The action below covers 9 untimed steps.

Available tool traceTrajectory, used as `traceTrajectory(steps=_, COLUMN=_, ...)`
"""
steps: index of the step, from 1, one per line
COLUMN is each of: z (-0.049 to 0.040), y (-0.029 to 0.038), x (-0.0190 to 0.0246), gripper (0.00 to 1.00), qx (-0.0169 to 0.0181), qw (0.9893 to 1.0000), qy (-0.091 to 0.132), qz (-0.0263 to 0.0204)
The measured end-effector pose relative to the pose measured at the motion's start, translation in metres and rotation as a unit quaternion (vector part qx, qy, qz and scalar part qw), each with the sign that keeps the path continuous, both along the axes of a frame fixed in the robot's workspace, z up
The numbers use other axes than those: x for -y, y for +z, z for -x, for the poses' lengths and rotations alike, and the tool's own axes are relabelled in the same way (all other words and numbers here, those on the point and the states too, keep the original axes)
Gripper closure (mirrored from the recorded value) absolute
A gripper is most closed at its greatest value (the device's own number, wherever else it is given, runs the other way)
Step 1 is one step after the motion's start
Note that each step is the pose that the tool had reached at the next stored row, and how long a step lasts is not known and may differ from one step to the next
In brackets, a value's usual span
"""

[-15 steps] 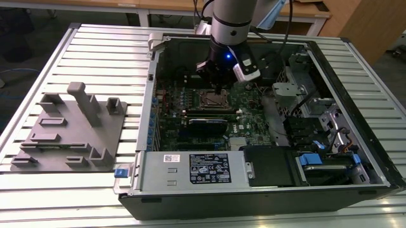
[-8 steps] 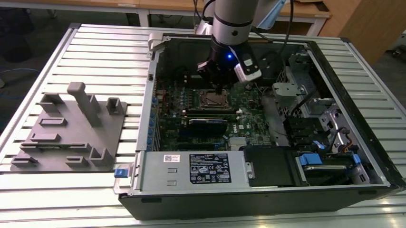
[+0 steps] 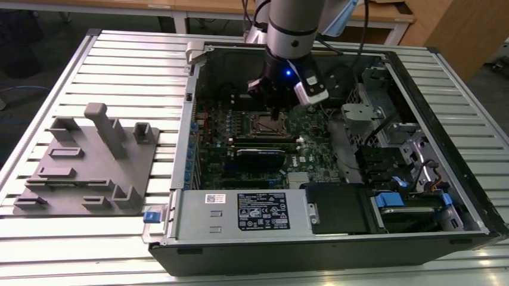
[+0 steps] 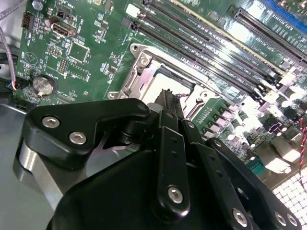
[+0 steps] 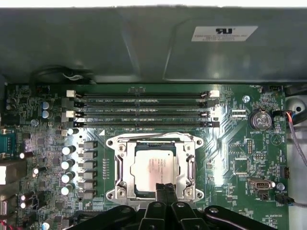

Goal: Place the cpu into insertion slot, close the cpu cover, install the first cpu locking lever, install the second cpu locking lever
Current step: 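Install the second cpu locking lever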

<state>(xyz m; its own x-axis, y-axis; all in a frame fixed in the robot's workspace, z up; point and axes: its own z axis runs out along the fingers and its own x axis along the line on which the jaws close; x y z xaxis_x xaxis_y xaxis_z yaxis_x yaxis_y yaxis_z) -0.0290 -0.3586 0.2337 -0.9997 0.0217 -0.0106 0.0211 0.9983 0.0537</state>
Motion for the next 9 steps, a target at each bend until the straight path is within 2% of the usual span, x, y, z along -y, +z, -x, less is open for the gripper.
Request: traceTrajectory(steps=9, z=0.0000, y=0.0000, x=0.0134, gripper=0.90, qx=0.0000, qw=1.0000, qy=0.000, qz=0.0000)
